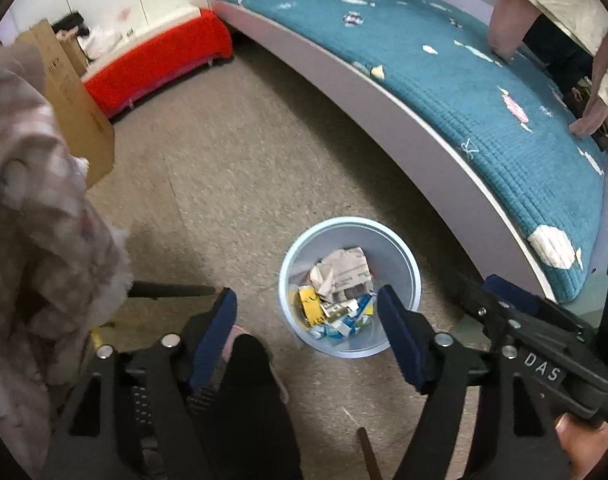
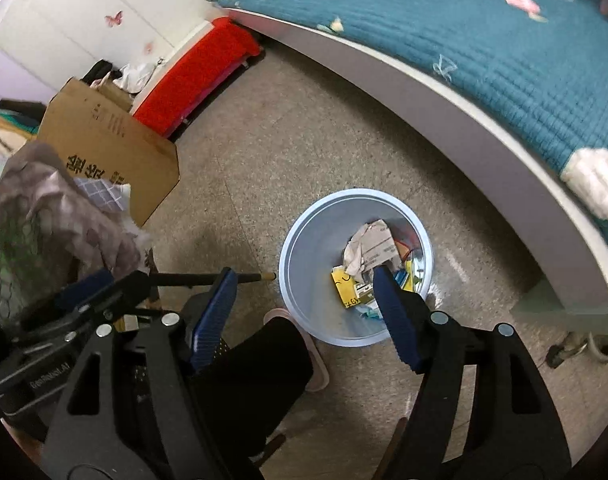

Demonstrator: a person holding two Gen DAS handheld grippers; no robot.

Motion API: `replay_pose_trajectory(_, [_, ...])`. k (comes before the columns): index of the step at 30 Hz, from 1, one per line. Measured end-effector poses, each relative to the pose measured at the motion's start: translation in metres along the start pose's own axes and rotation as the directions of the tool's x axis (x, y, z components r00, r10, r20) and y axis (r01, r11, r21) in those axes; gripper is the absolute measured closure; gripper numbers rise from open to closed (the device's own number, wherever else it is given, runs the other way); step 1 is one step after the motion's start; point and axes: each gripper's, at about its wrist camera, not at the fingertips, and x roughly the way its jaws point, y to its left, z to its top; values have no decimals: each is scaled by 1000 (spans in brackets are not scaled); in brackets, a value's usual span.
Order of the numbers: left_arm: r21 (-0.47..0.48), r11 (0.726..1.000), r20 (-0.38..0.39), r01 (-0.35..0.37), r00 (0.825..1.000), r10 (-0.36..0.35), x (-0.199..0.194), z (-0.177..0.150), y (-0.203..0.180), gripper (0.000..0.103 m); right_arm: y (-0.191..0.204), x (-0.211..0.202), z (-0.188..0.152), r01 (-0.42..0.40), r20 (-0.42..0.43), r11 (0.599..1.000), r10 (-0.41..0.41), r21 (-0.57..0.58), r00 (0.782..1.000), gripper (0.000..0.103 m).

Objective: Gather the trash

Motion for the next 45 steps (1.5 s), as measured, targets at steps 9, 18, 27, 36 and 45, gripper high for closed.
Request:
replay_pose_trajectory(9, [-10,999,194,-49,980,50,-100,-15,3,25,46,-75,-11,-47,115,993,59,-104,992,31])
replay_pose_trajectory(18, [-120,988,411,-100,901,141,-231,-49,32,16,110,-179,-31,-90,283,962,164,-258,945,26])
replay_pose_trajectory(27, [-219,966,574,-138,782,242,-337,-97,53,10,157,-264,-71,-98,406,917,264,-386,875,21])
replay_pose_trajectory(36, [-252,953,637,-170,712,295,-391,-138,54,8,185,-320,-109,-40,500,871,319,-490,806,15])
replay_pose_trajectory(45, [-301,939,706,-168,622,338,-421,-164,51,5,186,-348,-133,16,582,859,333,-512,742,12])
